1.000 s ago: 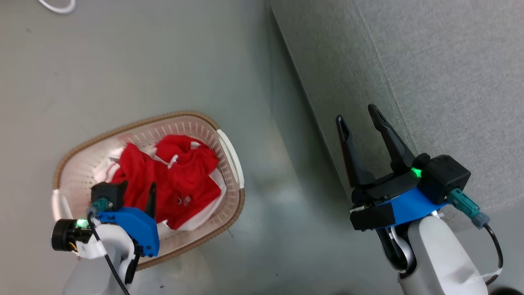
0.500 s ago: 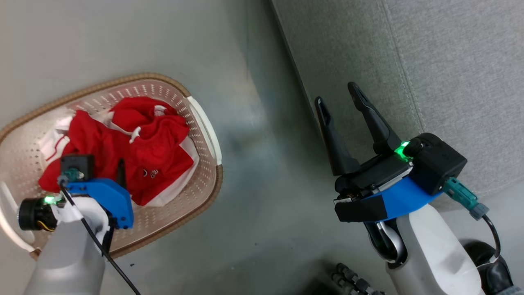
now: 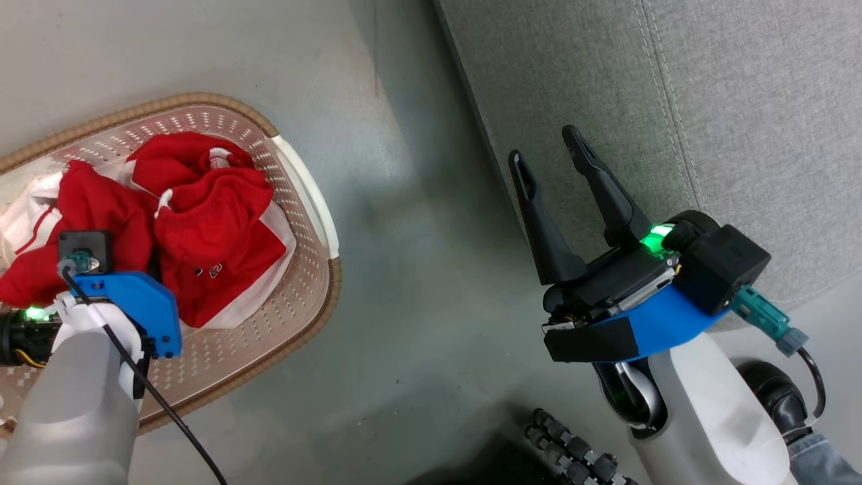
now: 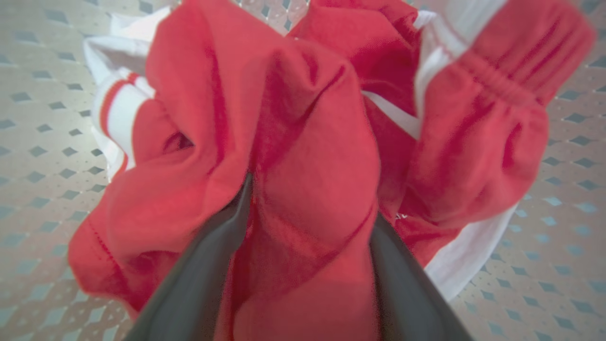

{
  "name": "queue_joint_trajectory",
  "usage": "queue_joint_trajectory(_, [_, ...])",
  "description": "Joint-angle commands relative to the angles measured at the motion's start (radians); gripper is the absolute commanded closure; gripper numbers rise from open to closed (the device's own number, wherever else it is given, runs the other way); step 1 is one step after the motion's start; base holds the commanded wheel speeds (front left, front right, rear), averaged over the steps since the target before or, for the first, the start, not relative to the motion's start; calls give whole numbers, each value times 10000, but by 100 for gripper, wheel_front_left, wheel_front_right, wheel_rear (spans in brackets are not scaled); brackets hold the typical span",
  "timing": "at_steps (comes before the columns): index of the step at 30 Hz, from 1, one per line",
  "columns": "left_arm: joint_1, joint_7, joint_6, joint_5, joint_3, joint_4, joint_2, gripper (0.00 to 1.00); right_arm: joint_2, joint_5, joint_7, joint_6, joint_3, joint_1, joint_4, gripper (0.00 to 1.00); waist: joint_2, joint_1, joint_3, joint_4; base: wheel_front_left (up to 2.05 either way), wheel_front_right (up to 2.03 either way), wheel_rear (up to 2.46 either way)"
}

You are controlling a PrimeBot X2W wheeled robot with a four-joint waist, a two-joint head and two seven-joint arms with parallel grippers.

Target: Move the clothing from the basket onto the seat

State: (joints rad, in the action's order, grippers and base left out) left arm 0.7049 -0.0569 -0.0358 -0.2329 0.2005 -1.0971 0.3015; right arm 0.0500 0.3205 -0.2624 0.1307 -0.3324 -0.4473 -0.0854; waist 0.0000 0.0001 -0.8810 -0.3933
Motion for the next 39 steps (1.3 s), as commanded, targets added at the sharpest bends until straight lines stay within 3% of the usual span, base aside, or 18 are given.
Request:
queue_joint_trajectory(1, [193,41,-4,9,26,-33,128,72,7,64,-37,1,-10,-138,24,0,0,-1,-31,-27,0,0,0])
queue_joint_trajectory(2, [222,53,-52,-9,34,-54,182,100,7,83,-37,1,-17,-157,18,0,0,-1,-36,-37,0,0,0])
queue_joint_trajectory(22, [483,-375,-429,-298,280,-644,114,100,8,44,-38,1,-33,-174,-84,0,0,-1,270,153,0,0,0])
queue_joint_trajectory(28, [329,-733,-597,-371,504,-921,-309,100,10,-282,-38,1,99,-92,-282,0,0,-1,1028,569,0,0,0])
queue_joint_trajectory(39, [-149,-1569,-907,-389,1190,-1213,-1248,100,14,-930,-38,1,419,431,-908,0,0,-1,3430,1834,0,0,0])
